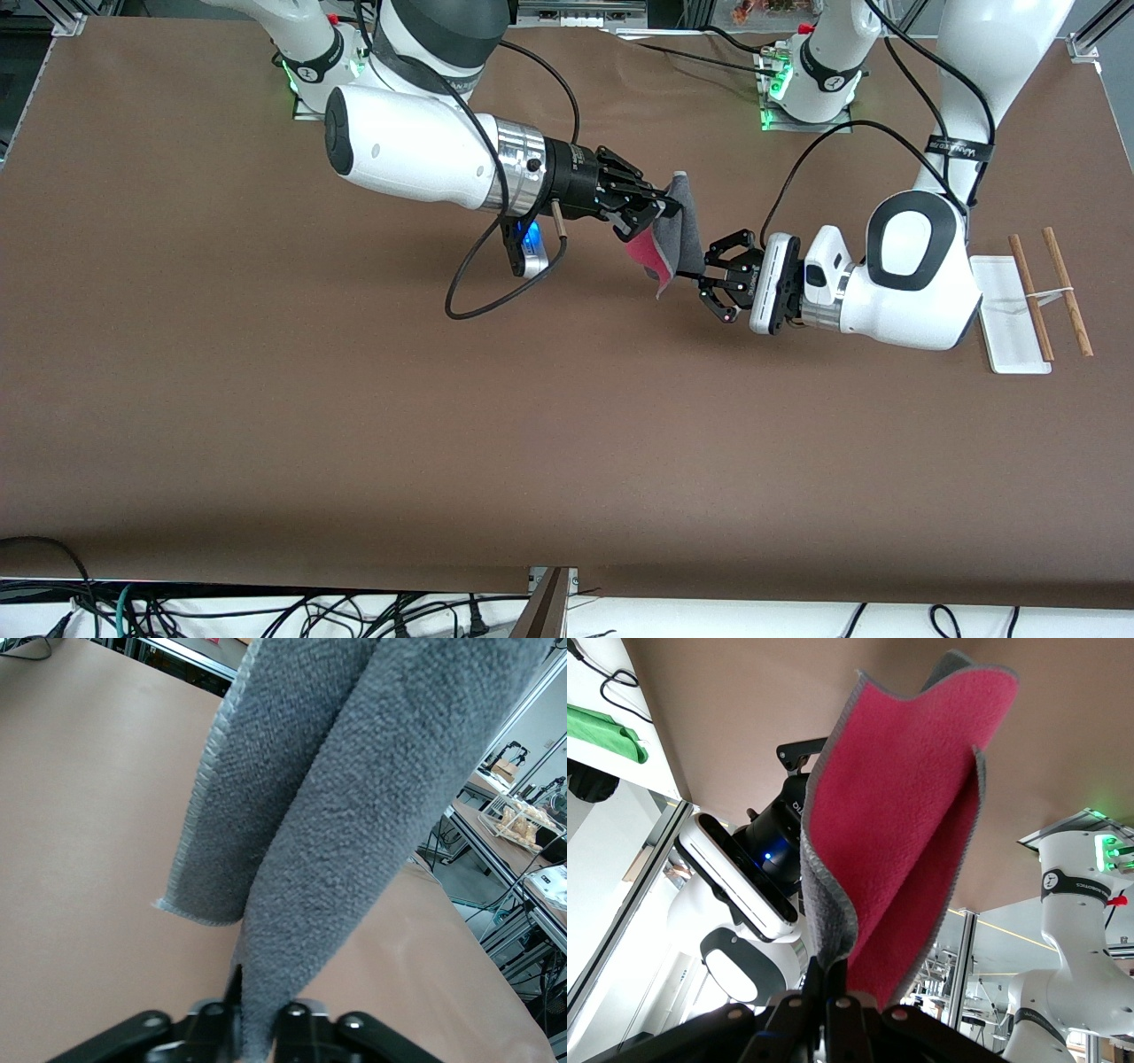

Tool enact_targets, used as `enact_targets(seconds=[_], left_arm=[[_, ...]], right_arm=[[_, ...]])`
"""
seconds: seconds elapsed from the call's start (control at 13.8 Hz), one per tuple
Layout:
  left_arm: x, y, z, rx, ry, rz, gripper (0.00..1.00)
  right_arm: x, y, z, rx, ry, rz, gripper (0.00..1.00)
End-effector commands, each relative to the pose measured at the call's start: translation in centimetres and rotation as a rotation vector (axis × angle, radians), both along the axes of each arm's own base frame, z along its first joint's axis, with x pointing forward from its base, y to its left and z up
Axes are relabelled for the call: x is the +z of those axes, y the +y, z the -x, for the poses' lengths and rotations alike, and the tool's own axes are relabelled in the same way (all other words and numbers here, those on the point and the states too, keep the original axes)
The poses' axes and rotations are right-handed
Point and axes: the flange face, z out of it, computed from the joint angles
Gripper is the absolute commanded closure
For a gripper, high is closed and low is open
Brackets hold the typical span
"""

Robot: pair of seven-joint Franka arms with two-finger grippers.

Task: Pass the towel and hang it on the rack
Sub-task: 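Grasp the hanging towel with the left gripper beside the right gripper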

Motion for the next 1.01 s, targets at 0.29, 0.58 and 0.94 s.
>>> enact_targets(seconds=[0.29,0.58,0.94], left_arm=[[0.4,0.4,0.3,0.013,-0.03,0.026,1.0],[0.7,0.6,0.1,0.016,-0.035,0.026,1.0],[1.0,1.5,-0.2,0.011,-0.045,0.001,1.0]], right_arm=[[0.4,0.0,-0.6,-0.015,0.005,-0.019,0.59],[1.0,-2.1,-1.7,-0.035,-0.008,-0.011,0.0],[1.7,-8.1,-3.0,-0.019,-0.048,0.018,0.0]])
